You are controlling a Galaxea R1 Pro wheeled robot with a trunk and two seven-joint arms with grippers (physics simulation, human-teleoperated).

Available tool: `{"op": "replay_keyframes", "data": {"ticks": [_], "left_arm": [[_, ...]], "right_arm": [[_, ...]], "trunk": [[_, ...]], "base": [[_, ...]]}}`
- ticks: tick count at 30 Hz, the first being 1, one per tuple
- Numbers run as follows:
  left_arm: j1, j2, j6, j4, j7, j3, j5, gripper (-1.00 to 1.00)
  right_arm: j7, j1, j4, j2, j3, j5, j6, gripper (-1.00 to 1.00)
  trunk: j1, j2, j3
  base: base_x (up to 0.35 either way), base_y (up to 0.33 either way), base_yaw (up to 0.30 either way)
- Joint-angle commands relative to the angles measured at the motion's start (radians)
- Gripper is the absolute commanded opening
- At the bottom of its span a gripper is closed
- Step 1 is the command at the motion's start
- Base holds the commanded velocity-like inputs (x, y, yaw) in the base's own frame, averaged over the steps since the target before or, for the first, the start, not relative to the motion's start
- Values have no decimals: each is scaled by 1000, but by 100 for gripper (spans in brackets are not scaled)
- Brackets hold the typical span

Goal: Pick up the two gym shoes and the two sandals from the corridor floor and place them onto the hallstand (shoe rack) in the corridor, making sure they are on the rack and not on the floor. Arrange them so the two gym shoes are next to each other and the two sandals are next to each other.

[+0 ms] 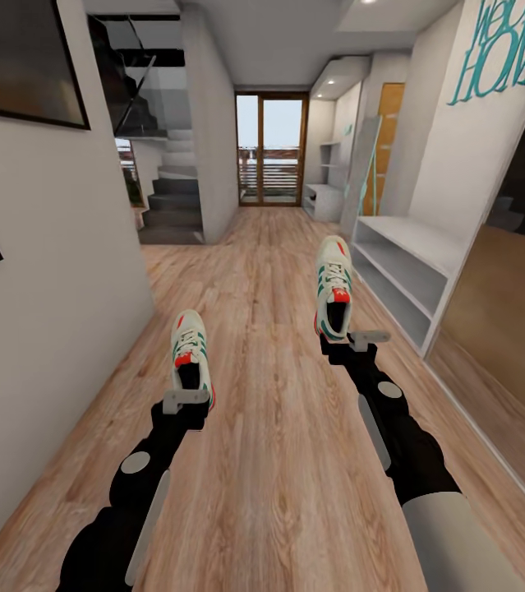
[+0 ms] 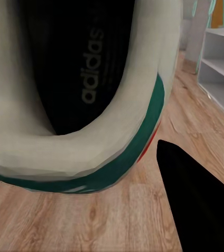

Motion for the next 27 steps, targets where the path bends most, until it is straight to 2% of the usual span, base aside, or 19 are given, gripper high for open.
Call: {"op": "replay_keyframes", "data": {"ticks": [1, 9, 20, 27], "left_arm": [[0, 0, 5, -1, 5, -2, -5, -100], [0, 0, 5, -1, 5, -2, -5, -100], [0, 0, 5, 0, 5, -3, -5, -100], [0, 0, 5, 0, 5, -4, -5, -100]], "right_arm": [[0, 0, -2, 0, 0, -2, 6, -100], [0, 0, -2, 0, 0, -2, 6, -100], [0, 0, -2, 0, 0, -2, 6, -100], [0, 0, -2, 0, 0, -2, 6, -100]], "trunk": [[0, 0, -1], [0, 0, -1], [0, 0, -9], [0, 0, -10]], "base": [[344, 104, 0], [344, 104, -3], [345, 95, -111], [344, 42, -18]]}}
